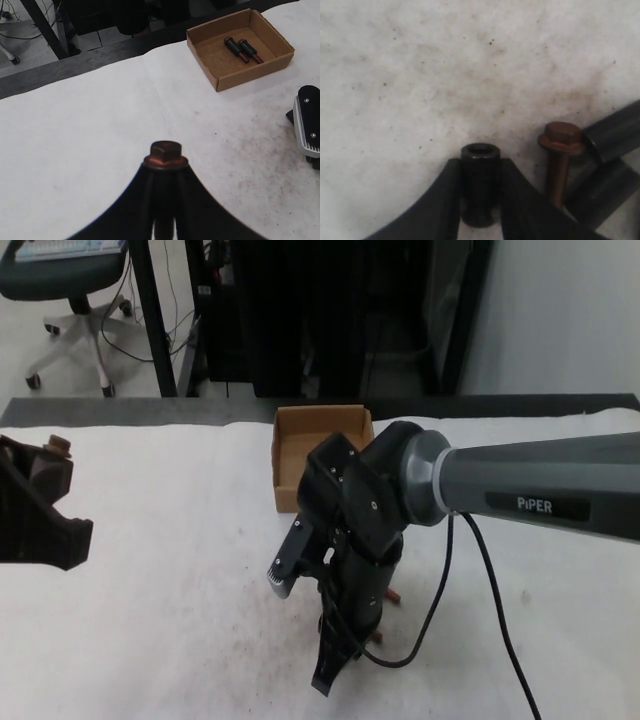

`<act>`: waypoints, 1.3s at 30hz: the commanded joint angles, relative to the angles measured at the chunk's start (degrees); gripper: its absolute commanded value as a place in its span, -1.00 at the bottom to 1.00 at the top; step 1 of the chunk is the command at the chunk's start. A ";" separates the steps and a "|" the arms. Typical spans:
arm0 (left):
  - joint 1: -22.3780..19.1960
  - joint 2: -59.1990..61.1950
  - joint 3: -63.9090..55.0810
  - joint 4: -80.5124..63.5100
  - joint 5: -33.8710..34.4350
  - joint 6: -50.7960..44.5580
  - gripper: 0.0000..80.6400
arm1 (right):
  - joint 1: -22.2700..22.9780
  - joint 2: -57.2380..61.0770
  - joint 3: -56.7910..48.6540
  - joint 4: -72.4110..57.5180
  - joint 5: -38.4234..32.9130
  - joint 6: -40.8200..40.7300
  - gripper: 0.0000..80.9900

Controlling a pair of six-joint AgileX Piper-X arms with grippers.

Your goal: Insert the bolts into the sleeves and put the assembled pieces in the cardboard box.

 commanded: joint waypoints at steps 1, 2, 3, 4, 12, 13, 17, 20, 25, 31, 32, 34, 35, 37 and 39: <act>0.07 -0.62 -0.39 -2.29 -0.14 -0.07 -1.00 | -0.28 -2.71 -0.13 1.52 0.36 0.04 -0.99; 0.07 -0.73 -0.39 -3.49 -0.14 -0.45 -1.00 | -0.43 -4.37 -0.39 1.79 0.36 0.14 -0.99; 0.07 -0.83 -0.39 -5.17 -0.14 -0.59 -1.00 | -0.60 -5.83 -0.58 1.83 0.22 0.90 -0.99; 0.07 -1.10 -0.39 -7.35 0.09 -1.34 -1.00 | -1.00 -7.95 -0.81 1.58 -0.33 2.34 -0.99; 0.07 -0.54 -0.39 -35.12 20.78 -13.81 -1.00 | -9.72 -25.82 -1.08 -11.38 -28.68 16.40 -0.99; 0.07 0.38 -0.39 -39.23 25.49 -14.93 -1.00 | -11.01 -27.62 -1.08 -13.63 -33.58 17.39 -0.99; 0.07 6.07 -0.39 -54.17 41.10 -23.23 -1.00 | -14.32 -32.26 -1.08 -18.17 -49.02 18.17 -0.99; 0.07 11.44 -0.39 -65.78 46.35 -34.09 -1.00 | -14.74 -33.60 -1.08 -17.79 -53.86 18.03 -0.99; -0.09 19.77 -0.39 -82.66 52.03 -50.56 -1.00 | -13.74 -33.73 -1.08 -18.05 -57.37 14.23 -0.99; -0.69 25.28 -0.39 -96.64 52.46 -58.84 -1.00 | -10.21 -33.73 -0.83 -19.83 -48.55 8.85 -0.99; -0.84 25.61 -0.39 -97.67 52.31 -58.82 -1.00 | -9.43 -33.58 -0.32 -21.48 -47.42 8.86 -0.99; -0.84 26.02 -0.39 -98.12 51.42 -58.82 -1.00 | -8.01 -33.44 1.14 -28.37 -45.15 11.36 -0.99; -0.84 25.99 -0.39 -98.11 51.11 -58.72 -1.00 | -7.42 -33.42 1.99 -32.57 -43.48 13.38 -0.99; -0.84 25.99 -0.39 -98.11 50.59 -58.21 -1.00 | -6.50 -33.15 3.53 -40.87 -40.78 18.84 -0.99; -0.84 25.99 -0.39 -98.11 50.58 -56.94 -1.00 | -5.99 -32.83 4.99 -48.02 -40.32 23.16 -0.99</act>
